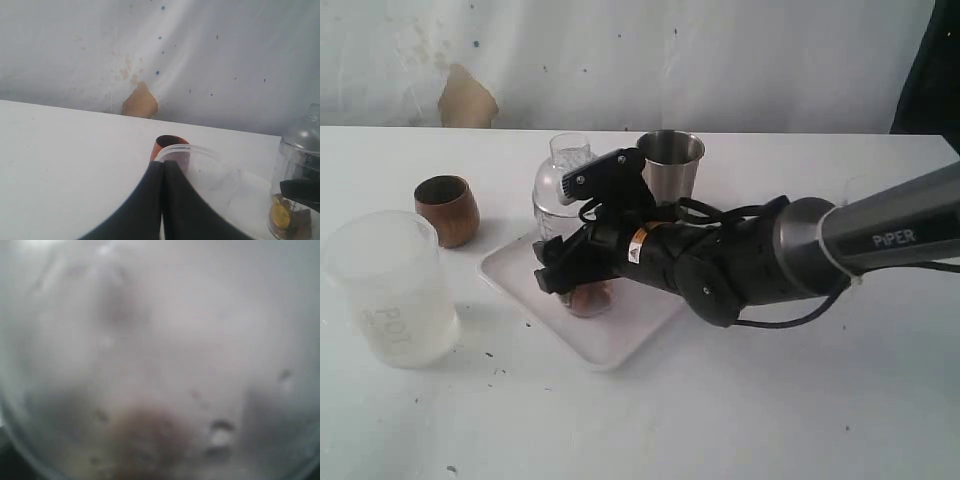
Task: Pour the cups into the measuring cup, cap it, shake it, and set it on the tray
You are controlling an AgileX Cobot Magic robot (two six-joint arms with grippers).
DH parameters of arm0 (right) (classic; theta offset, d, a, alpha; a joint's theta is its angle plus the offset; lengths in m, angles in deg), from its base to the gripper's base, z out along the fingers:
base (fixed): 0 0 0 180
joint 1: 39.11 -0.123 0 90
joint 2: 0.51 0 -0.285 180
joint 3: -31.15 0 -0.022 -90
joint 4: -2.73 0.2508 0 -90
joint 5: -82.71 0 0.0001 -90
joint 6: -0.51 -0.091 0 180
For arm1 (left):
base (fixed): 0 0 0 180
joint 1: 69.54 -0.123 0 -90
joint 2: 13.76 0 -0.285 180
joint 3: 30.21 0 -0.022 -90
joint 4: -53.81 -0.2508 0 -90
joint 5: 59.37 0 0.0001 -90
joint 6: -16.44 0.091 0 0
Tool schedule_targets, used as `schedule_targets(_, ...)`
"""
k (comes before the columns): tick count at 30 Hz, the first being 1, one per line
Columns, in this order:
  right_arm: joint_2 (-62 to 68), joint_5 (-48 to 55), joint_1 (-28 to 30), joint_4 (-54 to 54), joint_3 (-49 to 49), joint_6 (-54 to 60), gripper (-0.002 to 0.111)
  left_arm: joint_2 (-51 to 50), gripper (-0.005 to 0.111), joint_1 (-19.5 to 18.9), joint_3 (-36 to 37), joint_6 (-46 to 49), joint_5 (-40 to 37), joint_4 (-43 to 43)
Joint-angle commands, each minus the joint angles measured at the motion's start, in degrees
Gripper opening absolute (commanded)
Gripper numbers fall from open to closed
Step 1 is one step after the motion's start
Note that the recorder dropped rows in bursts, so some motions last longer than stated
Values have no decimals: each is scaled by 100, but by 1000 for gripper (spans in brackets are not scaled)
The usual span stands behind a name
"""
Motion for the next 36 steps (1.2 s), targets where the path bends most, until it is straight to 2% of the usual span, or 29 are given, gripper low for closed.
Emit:
schedule_targets(1, -206, 285, 13, -29, -19, 26, 95, 16, 0, -2, 32, 1, 27, 16)
schedule_targets(3, -206, 476, 13, -29, -19, 26, 100, 16, 0, -2, 32, 1, 27, 16)
schedule_targets(8, -335, 1201, 13, -72, -28, -133, 100, 16, 0, -2, 32, 1, 27, 16)
schedule_targets(16, -1216, 1105, 13, -72, -988, -133, 100, 16, 0, -2, 32, 1, 27, 16)
schedule_targets(19, -1554, 1645, 26, -72, -1256, -103, 98, 16, 0, -2, 32, 1, 27, 16)
schedule_targets(21, -1627, 2245, 99, -72, -1265, -63, 90, 16, 0, -2, 32, 1, 27, 16)
schedule_targets(24, -1709, 3012, 285, -72, -1265, -63, 65, 16, 0, -2, 32, 1, 27, 16)
schedule_targets(29, -1900, 4010, 746, -72, -1289, -74, 1, 16, 0, -2, 32, 1, 27, 16)
schedule_targets(36, -2360, 4938, 2117, -105, -1289, -84, 0, 16, 0, -2, 32, 1, 27, 16)
